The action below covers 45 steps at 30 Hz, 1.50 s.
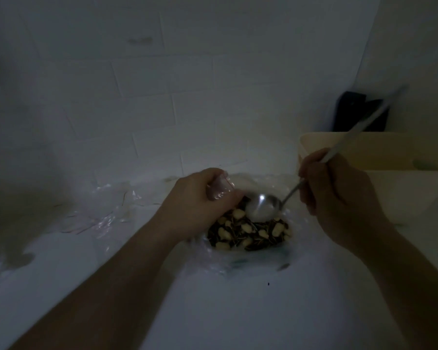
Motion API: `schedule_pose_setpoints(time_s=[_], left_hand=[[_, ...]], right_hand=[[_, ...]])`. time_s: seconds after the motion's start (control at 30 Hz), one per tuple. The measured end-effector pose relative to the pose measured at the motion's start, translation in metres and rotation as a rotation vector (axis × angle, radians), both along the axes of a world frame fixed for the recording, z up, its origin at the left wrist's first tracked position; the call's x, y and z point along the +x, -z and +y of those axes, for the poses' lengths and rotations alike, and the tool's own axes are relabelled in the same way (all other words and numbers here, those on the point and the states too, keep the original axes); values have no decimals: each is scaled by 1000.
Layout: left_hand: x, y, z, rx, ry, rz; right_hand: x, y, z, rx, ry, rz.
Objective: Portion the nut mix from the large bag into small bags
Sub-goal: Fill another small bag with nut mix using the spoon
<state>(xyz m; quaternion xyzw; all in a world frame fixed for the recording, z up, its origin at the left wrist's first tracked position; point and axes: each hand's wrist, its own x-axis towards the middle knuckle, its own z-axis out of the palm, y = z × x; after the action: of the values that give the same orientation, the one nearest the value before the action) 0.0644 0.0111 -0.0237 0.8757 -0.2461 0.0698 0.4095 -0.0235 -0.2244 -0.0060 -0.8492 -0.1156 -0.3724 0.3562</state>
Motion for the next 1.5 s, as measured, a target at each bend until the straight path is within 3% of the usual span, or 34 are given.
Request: schedule_pose_setpoints(time_s=[0.27, 0.5, 0.8, 0.87, 0.97, 1.03, 1.17, 1.5], left_hand=[[0, 0, -1, 78, -46, -32], [9, 12, -8, -112, -44, 184], [8, 9, -8, -437, 117, 438], [9, 6, -4, -381, 105, 382], [11, 1, 4, -91, 25, 145], [9, -5, 7, 2, 2, 61], [3, -6, 5, 153, 78, -8], [-10, -4, -11, 116, 149, -134]], right_hand=[[-1, -3, 13, -145, -21, 61], [8, 10, 41, -94, 18, 185], [16, 30, 41, 150, 23, 306], [15, 27, 37, 217, 48, 327], [13, 17, 29, 325, 64, 311], [10, 11, 25, 378, 65, 265], [3, 2, 19, 307, 98, 140], [-9, -24, 10, 185, 123, -61]])
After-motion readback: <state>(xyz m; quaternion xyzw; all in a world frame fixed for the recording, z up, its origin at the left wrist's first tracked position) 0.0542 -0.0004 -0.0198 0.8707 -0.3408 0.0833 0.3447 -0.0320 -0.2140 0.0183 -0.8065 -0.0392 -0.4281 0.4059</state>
